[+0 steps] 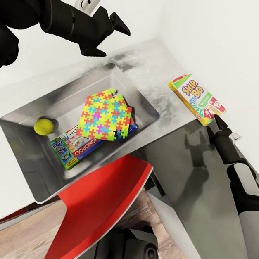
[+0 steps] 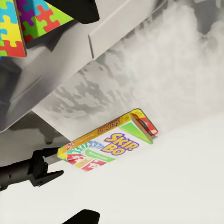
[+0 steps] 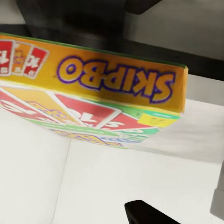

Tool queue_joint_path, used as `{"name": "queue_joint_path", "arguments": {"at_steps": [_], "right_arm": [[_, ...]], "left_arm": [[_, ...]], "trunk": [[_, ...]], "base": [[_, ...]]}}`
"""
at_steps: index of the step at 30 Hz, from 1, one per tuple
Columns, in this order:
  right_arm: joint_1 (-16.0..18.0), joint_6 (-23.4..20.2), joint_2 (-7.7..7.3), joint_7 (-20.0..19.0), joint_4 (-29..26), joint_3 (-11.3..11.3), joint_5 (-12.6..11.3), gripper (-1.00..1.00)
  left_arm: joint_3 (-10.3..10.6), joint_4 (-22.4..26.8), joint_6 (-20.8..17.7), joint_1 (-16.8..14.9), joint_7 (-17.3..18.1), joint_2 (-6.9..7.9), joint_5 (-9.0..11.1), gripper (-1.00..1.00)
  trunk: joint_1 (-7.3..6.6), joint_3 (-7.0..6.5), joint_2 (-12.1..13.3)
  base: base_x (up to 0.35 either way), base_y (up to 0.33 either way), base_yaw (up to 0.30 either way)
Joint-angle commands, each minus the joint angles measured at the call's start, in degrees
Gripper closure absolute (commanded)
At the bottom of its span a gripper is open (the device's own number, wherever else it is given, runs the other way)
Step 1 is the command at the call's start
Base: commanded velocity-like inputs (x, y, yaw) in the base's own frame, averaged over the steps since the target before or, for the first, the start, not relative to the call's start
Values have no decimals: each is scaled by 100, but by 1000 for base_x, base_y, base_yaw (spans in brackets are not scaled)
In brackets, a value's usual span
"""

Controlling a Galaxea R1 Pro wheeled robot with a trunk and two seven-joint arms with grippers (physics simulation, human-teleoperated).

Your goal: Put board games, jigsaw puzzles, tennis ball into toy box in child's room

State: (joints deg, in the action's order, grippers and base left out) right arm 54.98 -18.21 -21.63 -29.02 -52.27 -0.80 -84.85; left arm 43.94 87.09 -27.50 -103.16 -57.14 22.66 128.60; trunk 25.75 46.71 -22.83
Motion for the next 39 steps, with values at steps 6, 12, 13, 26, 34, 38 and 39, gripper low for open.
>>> {"name": "queue_joint_path", "arguments": {"at_steps": [6,12,13,26,34,38,39], "right_arm": [[4,-33,-6,-1,6,-8,-59,-100],[4,-33,-7,6,5,-8,-59,-100],[4,-33,-7,6,5,-8,-59,-100],[4,-33,-8,167,6,-8,-58,-100],[4,-33,-8,291,7,-8,-58,-100],[4,-33,-8,324,7,-8,-58,-100],[4,-33,-8,324,7,-8,-58,-100]], "left_arm": [[7,1,-9,-7,-26,3,25,-100],[7,1,-9,-10,-26,2,25,-100],[7,1,-9,-10,-26,2,25,-100],[9,1,-9,-7,-26,2,25,-100],[9,1,-9,-10,-26,2,25,-100],[9,1,-9,-9,-26,2,25,-100],[9,1,-9,-9,-26,2,25,-100]], "trunk": [[3,7,-9],[3,7,-9],[3,7,-9],[3,2,-9],[3,0,-9],[3,0,-9],[3,0,-9]], "base": [[0,0,0],[0,0,0],[0,0,0],[0,0,39],[0,0,18],[0,0,8],[0,0,6]]}}
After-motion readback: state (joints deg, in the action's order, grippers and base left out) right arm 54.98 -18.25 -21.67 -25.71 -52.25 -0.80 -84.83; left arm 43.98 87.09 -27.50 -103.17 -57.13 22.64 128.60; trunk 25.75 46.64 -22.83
